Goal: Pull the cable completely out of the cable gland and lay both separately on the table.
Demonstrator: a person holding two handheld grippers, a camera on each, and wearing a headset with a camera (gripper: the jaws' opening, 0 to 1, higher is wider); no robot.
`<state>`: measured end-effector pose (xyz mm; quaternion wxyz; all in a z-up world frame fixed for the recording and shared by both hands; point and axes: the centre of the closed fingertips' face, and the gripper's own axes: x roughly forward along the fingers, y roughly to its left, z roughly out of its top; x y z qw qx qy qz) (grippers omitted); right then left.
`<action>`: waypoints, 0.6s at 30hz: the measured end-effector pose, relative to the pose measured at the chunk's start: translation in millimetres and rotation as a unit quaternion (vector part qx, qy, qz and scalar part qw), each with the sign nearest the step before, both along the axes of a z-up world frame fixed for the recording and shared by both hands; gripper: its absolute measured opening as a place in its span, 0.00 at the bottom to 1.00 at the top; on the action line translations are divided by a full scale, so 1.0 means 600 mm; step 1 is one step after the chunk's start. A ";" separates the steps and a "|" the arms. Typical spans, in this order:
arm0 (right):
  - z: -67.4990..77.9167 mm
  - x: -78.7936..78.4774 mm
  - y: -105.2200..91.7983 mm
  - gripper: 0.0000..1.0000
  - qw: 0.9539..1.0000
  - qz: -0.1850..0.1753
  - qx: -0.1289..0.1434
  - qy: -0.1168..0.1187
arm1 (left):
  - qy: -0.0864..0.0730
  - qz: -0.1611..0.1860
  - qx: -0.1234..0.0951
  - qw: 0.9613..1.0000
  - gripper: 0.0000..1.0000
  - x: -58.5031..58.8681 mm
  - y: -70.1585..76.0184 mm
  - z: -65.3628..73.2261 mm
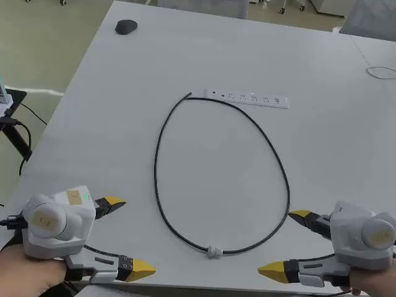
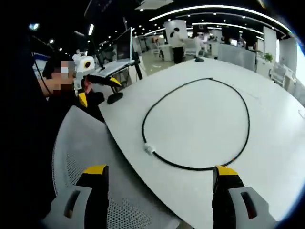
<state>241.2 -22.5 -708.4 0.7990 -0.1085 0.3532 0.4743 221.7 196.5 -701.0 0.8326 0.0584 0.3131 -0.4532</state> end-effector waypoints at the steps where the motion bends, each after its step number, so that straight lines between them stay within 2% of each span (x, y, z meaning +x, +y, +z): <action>1: -0.001 0.001 0.002 0.91 1.000 0.004 -0.002 -0.002 | 0.001 0.000 0.002 1.000 0.90 0.000 0.000 -0.001; 6: -0.008 0.007 0.014 0.90 1.000 0.025 -0.014 -0.006 | 0.009 -0.006 0.009 1.000 0.90 -0.003 -0.004 -0.011; 8: -0.009 0.008 0.017 0.89 0.999 0.031 -0.017 -0.006 | 0.006 -0.007 0.011 1.000 0.90 -0.004 -0.005 -0.010; 12: -0.012 0.007 0.026 0.87 0.999 0.047 -0.024 -0.008 | 0.006 0.000 0.001 1.000 0.90 -0.003 -0.010 -0.005; 18: -0.039 0.006 0.036 0.81 0.995 0.080 -0.052 -0.008 | 0.009 -0.001 0.004 1.000 0.89 -0.008 -0.013 -0.012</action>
